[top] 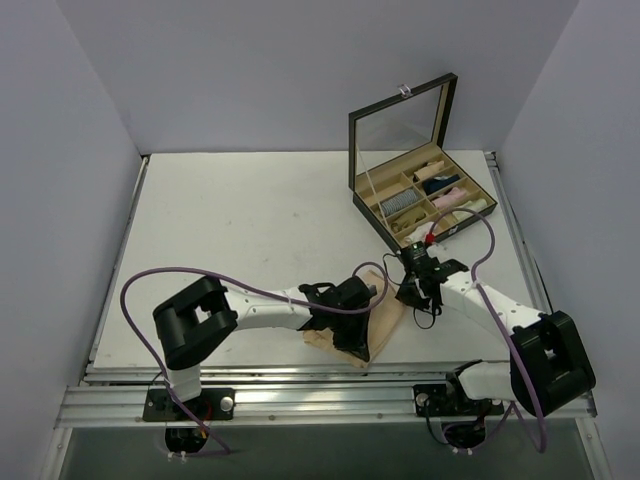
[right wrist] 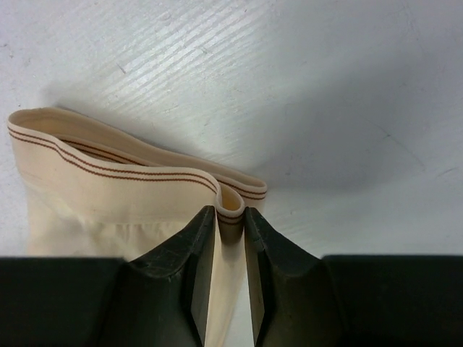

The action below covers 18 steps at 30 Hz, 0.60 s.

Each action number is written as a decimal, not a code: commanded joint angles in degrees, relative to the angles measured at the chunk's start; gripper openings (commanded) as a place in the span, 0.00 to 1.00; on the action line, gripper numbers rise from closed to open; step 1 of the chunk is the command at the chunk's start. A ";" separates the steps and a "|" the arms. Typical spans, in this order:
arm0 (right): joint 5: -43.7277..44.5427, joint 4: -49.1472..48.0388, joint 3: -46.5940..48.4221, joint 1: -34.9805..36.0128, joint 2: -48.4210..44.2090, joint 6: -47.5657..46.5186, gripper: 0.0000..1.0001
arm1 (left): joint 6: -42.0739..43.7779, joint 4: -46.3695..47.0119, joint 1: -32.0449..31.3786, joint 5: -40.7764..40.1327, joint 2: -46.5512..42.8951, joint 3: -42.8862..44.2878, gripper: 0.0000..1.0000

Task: Roll the underwear
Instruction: Fold the underwear

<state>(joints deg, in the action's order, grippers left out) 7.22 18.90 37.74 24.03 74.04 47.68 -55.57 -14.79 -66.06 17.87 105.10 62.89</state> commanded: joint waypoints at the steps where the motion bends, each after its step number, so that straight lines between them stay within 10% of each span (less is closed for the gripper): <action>1: 0.95 -1.23 -2.22 -0.13 0.32 0.57 0.20 | -0.77 2.48 0.06 1.64 0.63 -0.32 0.02; 18: 4.02 -2.37 -3.38 -0.04 4.26 0.92 0.26 | -0.42 2.22 0.23 2.08 1.34 0.74 0.02</action>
<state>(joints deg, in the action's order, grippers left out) 7.70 15.07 33.71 24.03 75.61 48.36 -56.23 -14.72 -66.04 18.70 106.43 62.50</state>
